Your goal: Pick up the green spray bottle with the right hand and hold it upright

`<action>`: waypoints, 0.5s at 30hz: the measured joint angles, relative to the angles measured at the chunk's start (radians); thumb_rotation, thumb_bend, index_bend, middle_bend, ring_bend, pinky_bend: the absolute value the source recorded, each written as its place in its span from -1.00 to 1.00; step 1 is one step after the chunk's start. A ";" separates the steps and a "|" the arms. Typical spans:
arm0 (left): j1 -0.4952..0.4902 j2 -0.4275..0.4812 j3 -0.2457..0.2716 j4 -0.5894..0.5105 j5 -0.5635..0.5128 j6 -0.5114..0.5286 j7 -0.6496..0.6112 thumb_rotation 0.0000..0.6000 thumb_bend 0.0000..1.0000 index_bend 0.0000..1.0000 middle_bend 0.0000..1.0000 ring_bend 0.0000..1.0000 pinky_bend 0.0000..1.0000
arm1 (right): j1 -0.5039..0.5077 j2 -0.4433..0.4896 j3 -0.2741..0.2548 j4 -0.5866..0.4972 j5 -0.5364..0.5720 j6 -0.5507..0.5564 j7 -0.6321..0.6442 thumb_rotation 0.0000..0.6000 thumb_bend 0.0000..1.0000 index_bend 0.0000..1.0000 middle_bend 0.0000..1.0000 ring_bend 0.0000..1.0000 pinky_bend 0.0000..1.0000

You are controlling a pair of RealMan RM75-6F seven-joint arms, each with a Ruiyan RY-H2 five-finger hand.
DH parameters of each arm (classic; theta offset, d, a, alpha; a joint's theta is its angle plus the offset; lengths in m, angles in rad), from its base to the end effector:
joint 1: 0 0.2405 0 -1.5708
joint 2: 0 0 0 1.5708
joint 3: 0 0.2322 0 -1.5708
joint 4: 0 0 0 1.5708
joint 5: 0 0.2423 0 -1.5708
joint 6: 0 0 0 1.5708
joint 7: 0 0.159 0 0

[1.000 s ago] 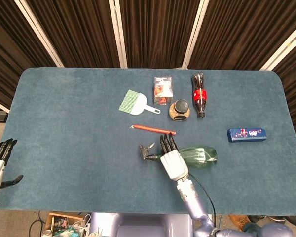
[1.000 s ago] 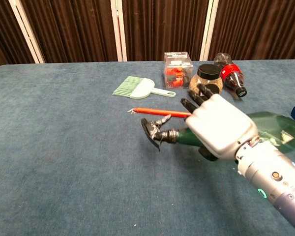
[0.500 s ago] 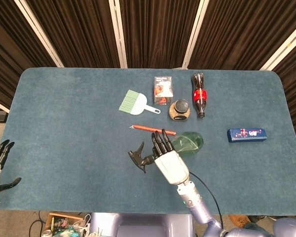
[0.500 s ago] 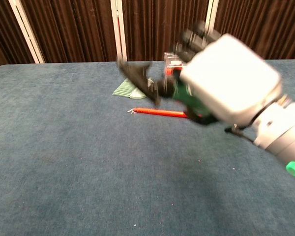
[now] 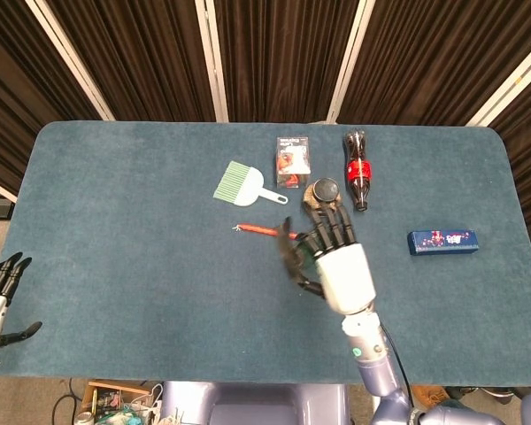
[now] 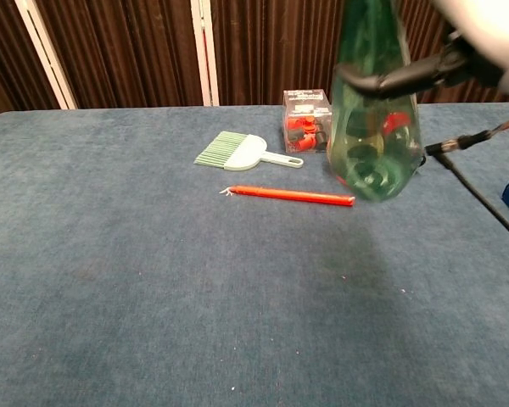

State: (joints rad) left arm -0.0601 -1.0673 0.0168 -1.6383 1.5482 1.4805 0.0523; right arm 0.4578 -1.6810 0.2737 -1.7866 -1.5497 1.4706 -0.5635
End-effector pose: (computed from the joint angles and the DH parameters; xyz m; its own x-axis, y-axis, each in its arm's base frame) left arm -0.3065 0.1727 0.1191 0.4704 0.0798 0.8788 0.8824 -0.0350 -0.4691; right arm -0.0433 -0.2673 0.0211 0.1405 0.2483 0.9584 -0.8968 -0.3782 0.2295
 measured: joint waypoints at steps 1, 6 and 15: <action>0.000 0.000 0.001 -0.001 0.002 -0.001 0.000 1.00 -0.89 -0.94 -0.99 -0.86 -0.76 | -0.007 0.007 0.004 -0.019 0.023 0.001 0.043 1.00 -0.01 0.80 -0.85 -1.00 -1.00; -0.005 0.003 0.007 -0.004 0.011 -0.012 -0.006 1.00 -0.89 -0.94 -0.99 -0.86 -0.76 | -0.050 0.023 0.018 -0.047 0.051 0.049 0.269 1.00 0.04 0.77 -0.90 -1.00 -1.00; 0.002 -0.004 -0.002 -0.008 0.000 0.007 0.028 1.00 -0.89 -0.94 -0.99 -0.86 -0.76 | -0.111 -0.034 0.018 0.127 0.030 0.177 0.542 1.00 0.05 0.77 -0.90 -1.00 -1.00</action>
State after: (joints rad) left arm -0.0585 -1.0715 0.0149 -1.6459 1.5486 1.4875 0.0801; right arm 0.3470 -1.7146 0.2913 -1.6601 -1.5201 1.6480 -0.0218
